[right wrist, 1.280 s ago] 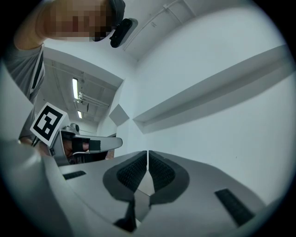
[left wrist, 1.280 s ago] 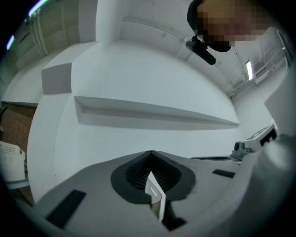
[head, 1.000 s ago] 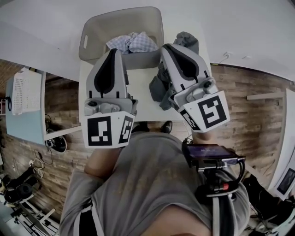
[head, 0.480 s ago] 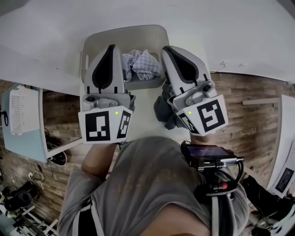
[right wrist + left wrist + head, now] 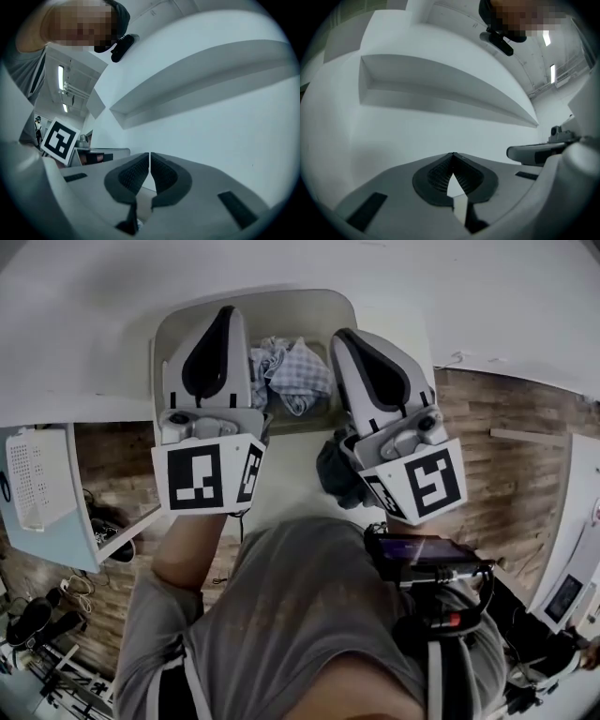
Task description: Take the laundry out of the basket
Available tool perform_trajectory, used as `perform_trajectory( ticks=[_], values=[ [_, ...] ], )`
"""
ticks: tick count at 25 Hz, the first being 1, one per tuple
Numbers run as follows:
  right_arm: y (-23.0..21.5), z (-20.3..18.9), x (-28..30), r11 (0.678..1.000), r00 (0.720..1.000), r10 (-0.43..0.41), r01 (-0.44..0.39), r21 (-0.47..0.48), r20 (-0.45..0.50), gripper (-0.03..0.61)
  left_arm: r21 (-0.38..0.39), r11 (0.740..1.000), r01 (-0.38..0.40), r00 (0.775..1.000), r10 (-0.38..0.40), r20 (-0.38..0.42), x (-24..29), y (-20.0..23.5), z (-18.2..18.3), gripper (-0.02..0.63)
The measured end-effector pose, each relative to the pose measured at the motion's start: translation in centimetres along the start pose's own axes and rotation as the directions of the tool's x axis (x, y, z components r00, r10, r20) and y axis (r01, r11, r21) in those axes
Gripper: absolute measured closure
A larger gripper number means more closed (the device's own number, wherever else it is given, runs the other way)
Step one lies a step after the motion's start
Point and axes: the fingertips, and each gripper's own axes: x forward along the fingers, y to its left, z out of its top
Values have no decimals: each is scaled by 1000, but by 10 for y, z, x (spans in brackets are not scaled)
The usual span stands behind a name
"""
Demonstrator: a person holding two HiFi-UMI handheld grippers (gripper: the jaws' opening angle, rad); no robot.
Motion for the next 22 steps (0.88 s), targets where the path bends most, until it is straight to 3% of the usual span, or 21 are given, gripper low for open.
perform_trajectory(
  ticks=[4,11,16,22],
  values=[
    [-16,-13,15,999,999,-28,29,18,-20,562,7,999,52,995,-52,-88,22,3,-48,606],
    [-27,-31,37,998,998,-42,44,50,-41,563,-70,990,122,965,-134,-226,50,12,-117,606],
    [-34,-43,49,996,997,-49,53,71,-56,561,-74,974,215,915,-228,-333,62,7,-163,606],
    [-38,-52,58,994,997,-43,49,94,-65,562,-118,963,243,857,-270,-439,60,4,-205,604]
  ],
)
